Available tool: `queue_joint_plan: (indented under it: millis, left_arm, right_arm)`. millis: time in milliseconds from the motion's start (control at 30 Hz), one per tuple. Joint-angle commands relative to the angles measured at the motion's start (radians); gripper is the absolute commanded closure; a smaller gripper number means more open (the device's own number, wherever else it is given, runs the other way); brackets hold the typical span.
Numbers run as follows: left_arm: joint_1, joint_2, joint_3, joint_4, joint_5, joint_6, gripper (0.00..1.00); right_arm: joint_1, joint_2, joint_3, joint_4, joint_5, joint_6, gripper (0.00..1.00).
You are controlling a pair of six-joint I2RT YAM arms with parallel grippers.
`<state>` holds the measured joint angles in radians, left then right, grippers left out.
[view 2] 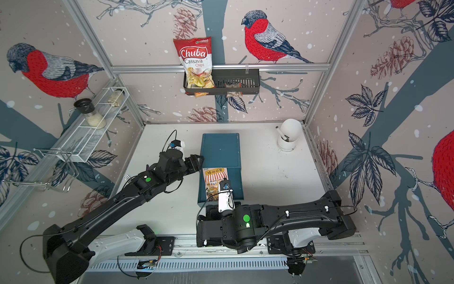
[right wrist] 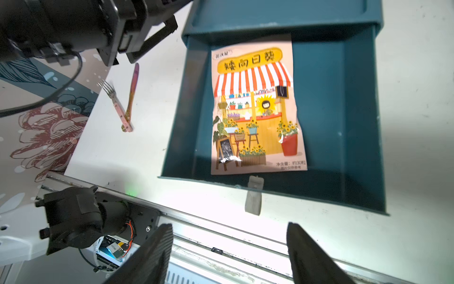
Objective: Take the seed bags out of the drawer
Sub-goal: Open the drawer in the storage box, then pick up the seed packet from the drawer.
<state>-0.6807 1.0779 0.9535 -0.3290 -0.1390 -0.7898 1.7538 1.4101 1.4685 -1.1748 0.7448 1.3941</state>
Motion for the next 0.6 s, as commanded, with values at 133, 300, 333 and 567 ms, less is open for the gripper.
queue_joint_plan:
  millis: [133, 300, 333, 567]
  left_arm:
    - [-0.002, -0.095, 0.066, -0.061, -0.045, 0.035, 0.08]
    - [-0.002, -0.211, -0.002, 0.019, 0.041, 0.132, 0.27]
    - [-0.002, -0.233, -0.019, 0.033, 0.050, 0.142, 0.30]
    - [-0.002, -0.344, -0.141, 0.103, 0.022, 0.167, 0.38]
  right_arm:
    - [-0.132, 0.048, 0.089, 0.016, 0.054, -0.123, 0.23]
    - [-0.290, 0.035, 0.020, 0.156, -0.056, -0.193, 0.24]
    - [-0.301, 0.030, 0.005, 0.176, -0.059, -0.200, 0.23]
    - [-0.319, 0.139, 0.087, -0.097, 0.096, 0.047, 0.00]
